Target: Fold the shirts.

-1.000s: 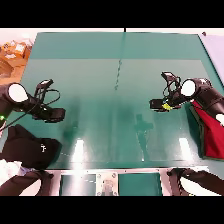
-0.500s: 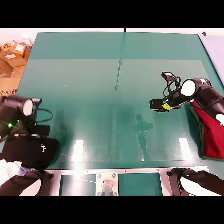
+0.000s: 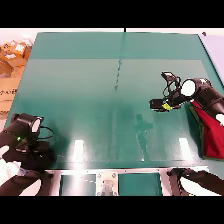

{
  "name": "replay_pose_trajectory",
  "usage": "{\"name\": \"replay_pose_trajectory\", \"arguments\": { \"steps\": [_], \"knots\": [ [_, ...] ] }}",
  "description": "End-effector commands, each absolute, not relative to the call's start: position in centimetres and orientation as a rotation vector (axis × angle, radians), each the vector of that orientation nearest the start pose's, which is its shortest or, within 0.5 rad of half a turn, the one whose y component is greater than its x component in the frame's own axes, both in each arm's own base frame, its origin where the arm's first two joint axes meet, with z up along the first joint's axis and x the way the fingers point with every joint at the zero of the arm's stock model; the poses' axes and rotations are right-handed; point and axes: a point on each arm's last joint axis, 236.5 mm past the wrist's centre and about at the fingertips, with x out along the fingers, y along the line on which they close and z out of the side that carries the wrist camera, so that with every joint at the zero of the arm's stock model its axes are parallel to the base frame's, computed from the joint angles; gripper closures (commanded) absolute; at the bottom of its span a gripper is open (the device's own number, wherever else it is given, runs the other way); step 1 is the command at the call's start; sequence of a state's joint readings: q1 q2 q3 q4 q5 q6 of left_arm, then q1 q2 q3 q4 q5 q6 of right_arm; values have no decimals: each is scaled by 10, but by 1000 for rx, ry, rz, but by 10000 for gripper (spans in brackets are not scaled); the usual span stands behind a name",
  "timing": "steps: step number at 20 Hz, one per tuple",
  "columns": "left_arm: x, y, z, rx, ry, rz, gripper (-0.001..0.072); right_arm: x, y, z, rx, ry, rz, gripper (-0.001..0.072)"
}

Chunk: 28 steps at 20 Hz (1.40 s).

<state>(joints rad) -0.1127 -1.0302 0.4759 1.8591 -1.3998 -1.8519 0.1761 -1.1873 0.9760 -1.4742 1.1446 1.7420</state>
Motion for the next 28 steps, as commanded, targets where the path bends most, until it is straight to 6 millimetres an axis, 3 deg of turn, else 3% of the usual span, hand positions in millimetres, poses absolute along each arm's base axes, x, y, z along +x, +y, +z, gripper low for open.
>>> {"name": "replay_pose_trajectory", "arguments": {
  "steps": [1, 3, 5, 7, 10, 13, 14, 16, 17, 18, 19, 21, 22, 23, 24, 26, 28],
  "knots": [
    [141, 50, -80, 245, 1872, 294, 687, 326, 80, -21, 117, 1374, 79, 696],
    [181, 42, -47, 203, 1770, 283, 687, 326, 80, -21, 117, 1374, 79, 696],
    [234, 25, 3, 125, 1598, 230, 688, 326, 80, -21, 117, 1374, 79, 696],
    [280, -5, 61, 27, 1417, 116, 688, 326, 80, -21, 117, 1374, 79, 696],
    [323, -60, 137, -10, 1165, -68, 688, 326, 80, -21, 117, 1374, 79, 696],
    [342, -158, 165, 16, 969, -334, 688, 326, 80, -21, 117, 1374, 79, 696],
    [347, -196, 167, 24, 919, -421, 688, 327, 80, -21, 118, 1372, 79, 696],
    [352, -256, 150, 59, 884, -549, 685, 327, 80, -21, 118, 1369, 80, 696],
    [352, -279, 134, 50, 905, -587, 611, 327, 80, -21, 118, 1371, 80, 696],
    [353, -296, 118, 35, 935, -611, 269, 326, 80, -21, 117, 1374, 80, 696],
    [355, -306, 102, 16, 970, -620, 64, 323, 80, -21, 116, 1389, 79, 696],
    [363, -295, 89, 19, 1008, -589, 56, 319, 79, -22, 113, 1406, 76, 692],
    [369, -276, 88, 9, 1031, -550, 56, 320, 78, -21, 110, 1401, 75, 609],
    [373, -254, 84, 5, 1072, -509, 56, 323, 77, -18, 114, 1394, 74, 471],
    [374, -230, 78, 1, 1126, -464, 56, 325, 77, -16, 116, 1386, 73, 440],
    [372, -186, 61, -18, 1234, -377, 55, 336, 75, -10, 128, 1345, 70, 440],
    [382, -161, 43, -71, 1244, -312, 56, 360, 74, -5, 147, 1271, 66, 439]
  ]
}}
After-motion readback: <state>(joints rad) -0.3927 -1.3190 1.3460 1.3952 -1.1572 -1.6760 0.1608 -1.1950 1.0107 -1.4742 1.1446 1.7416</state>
